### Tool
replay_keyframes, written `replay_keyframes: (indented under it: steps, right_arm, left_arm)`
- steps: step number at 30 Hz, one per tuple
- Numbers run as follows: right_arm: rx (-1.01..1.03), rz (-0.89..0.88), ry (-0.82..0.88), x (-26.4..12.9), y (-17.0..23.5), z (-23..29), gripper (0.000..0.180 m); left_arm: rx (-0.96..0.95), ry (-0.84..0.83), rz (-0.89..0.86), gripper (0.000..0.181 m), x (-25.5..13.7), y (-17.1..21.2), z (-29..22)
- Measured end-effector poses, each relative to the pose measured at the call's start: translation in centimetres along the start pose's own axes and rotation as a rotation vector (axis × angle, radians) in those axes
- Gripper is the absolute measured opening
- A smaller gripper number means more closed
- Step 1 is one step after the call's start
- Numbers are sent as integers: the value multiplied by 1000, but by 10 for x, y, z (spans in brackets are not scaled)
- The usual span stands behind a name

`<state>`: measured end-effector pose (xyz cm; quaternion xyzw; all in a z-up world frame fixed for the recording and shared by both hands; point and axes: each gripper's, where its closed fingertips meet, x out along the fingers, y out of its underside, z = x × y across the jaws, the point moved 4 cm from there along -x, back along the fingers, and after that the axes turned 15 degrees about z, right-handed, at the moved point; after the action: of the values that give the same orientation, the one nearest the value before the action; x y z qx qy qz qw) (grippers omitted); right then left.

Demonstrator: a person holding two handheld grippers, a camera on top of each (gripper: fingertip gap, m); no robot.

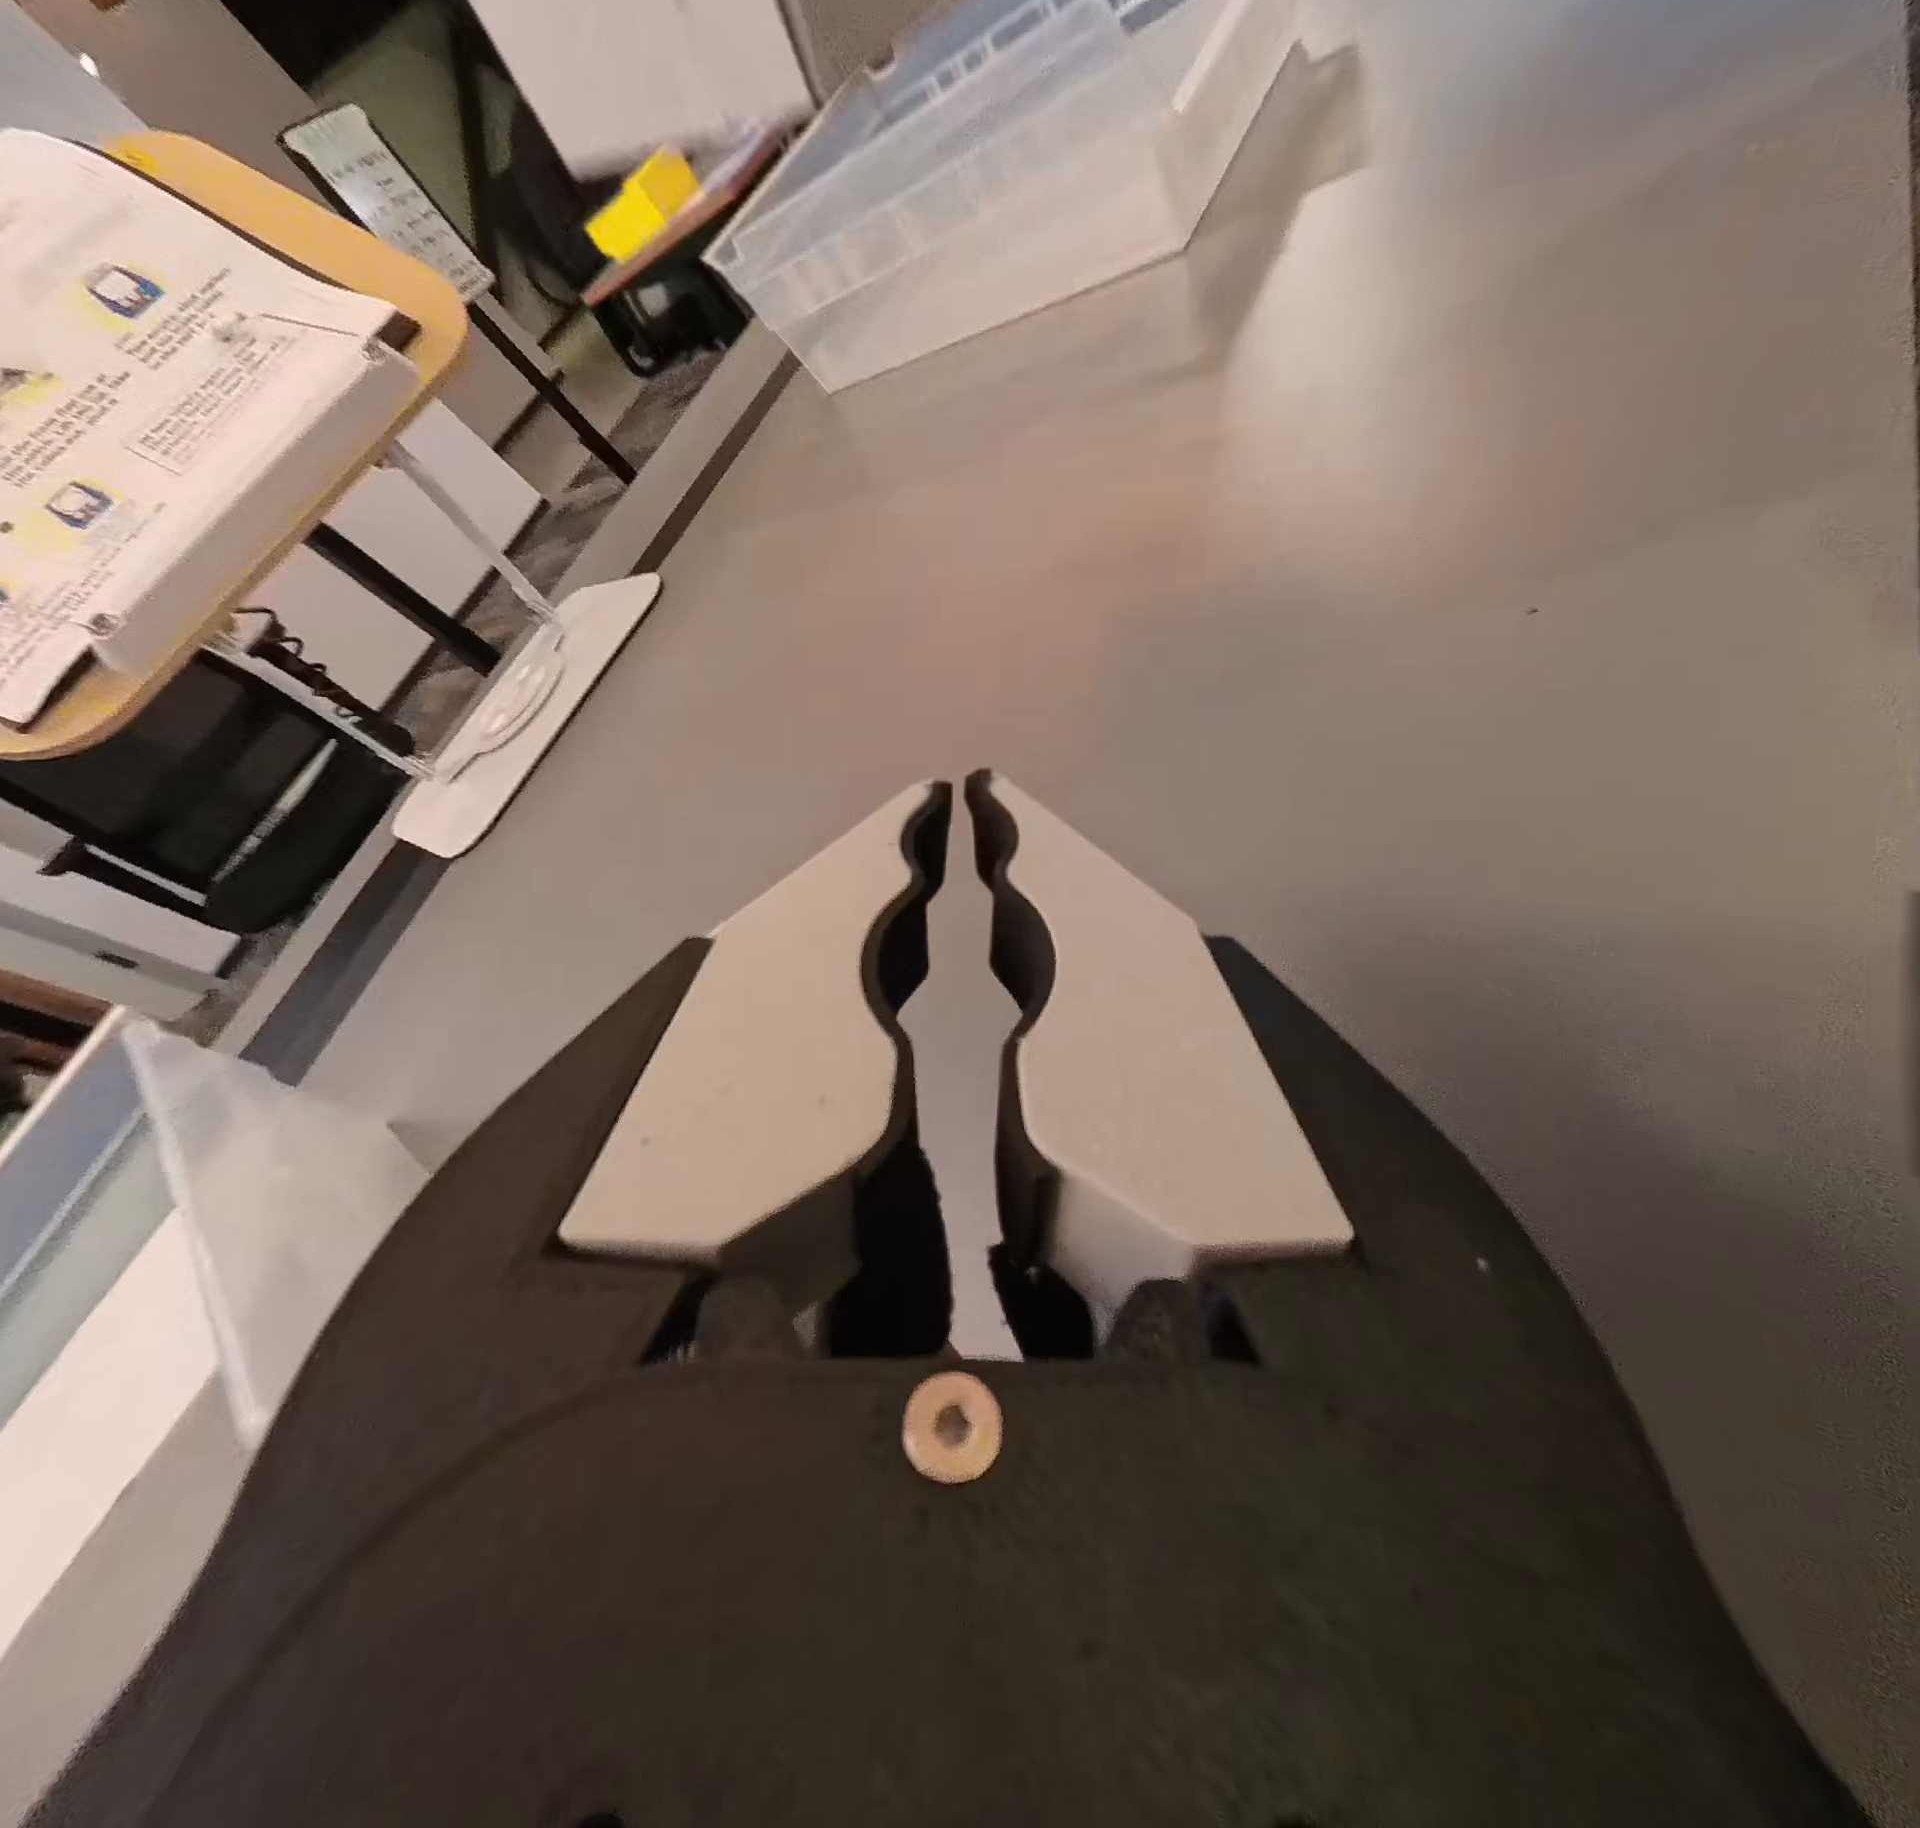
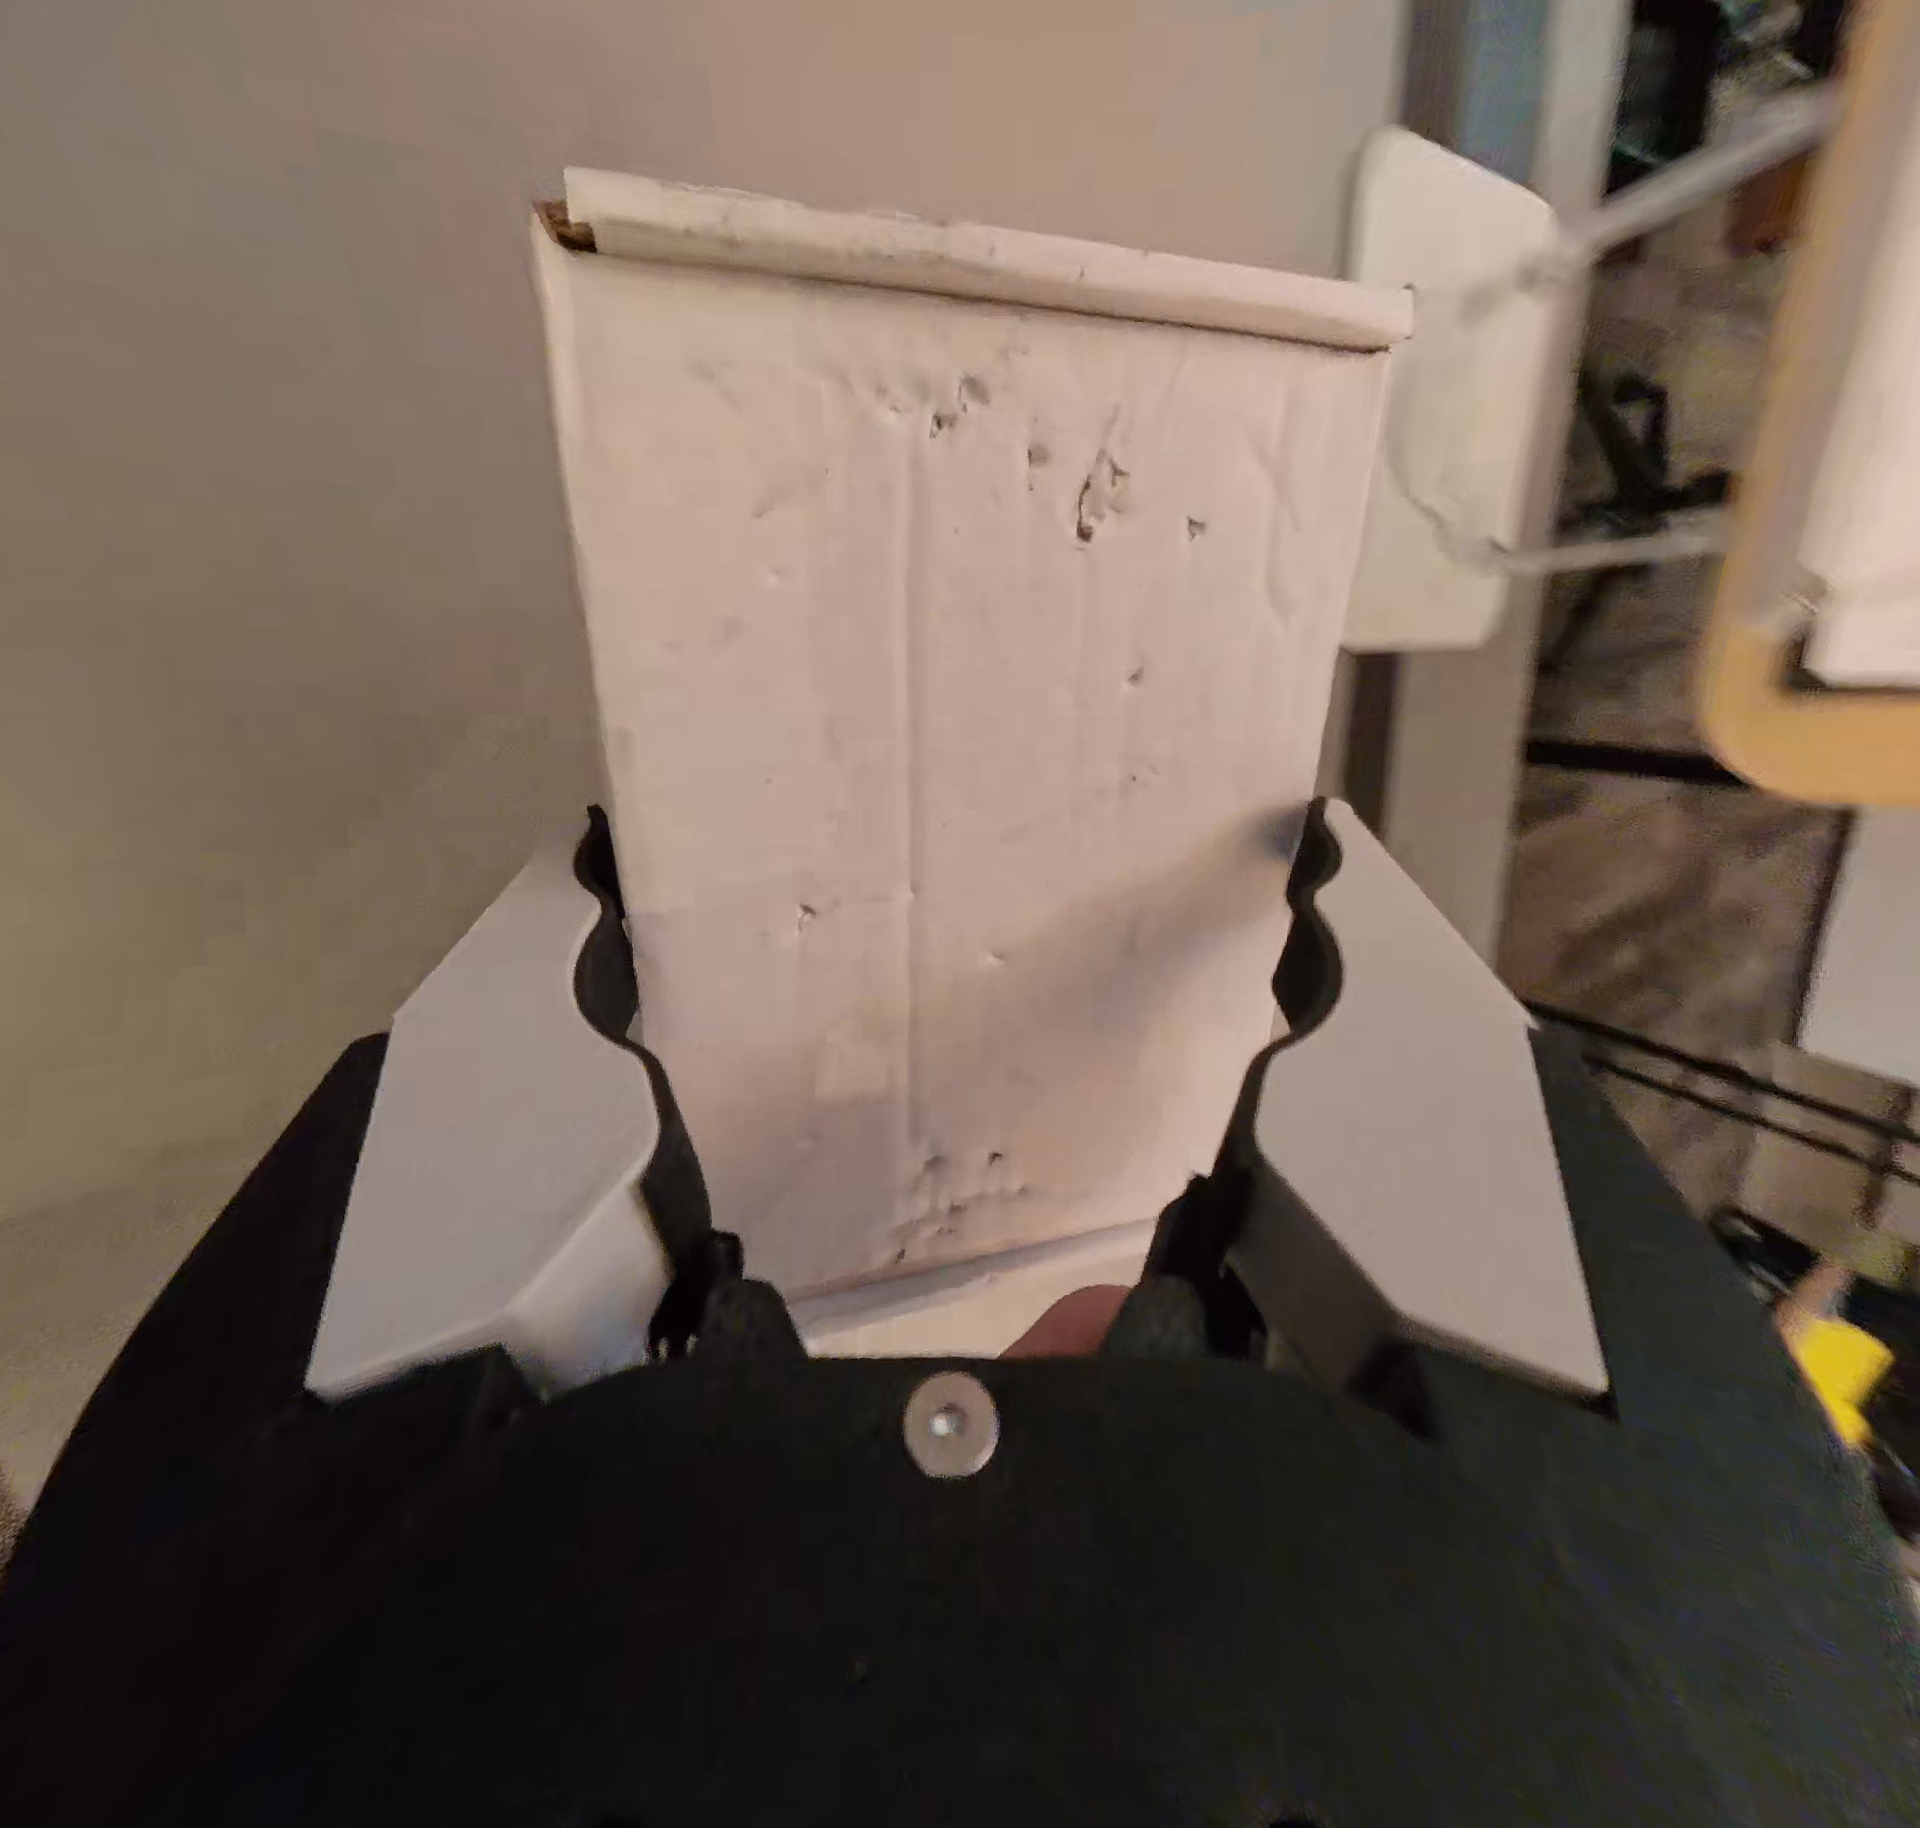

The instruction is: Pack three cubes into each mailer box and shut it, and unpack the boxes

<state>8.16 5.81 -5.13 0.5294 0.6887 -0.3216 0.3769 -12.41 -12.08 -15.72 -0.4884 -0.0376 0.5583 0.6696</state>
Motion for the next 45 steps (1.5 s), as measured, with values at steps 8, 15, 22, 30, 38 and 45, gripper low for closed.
replay_keyframes:
  steps: [8,15,22,30,38,45]
  right_arm:
    - [73,292,71,30,155,-116,125]
    - [44,450,-76,115,228,-132,125]
    - [-41,421,-152,179,219,-119,124]
    - [-71,373,-166,200,213,-111,124]
    - [-153,542,-81,202,221,-112,126]
    - [1,522,70,145,213,-130,131]
  left_arm:
    - [-33,64,65,3,25,11,-6]
    - [15,62,114,3,34,13,-12]
    - [76,59,169,4,44,16,-17]
    - [110,54,182,5,46,16,-21]
    - [118,47,180,14,47,16,-21]
    - [99,43,134,44,34,7,-10]
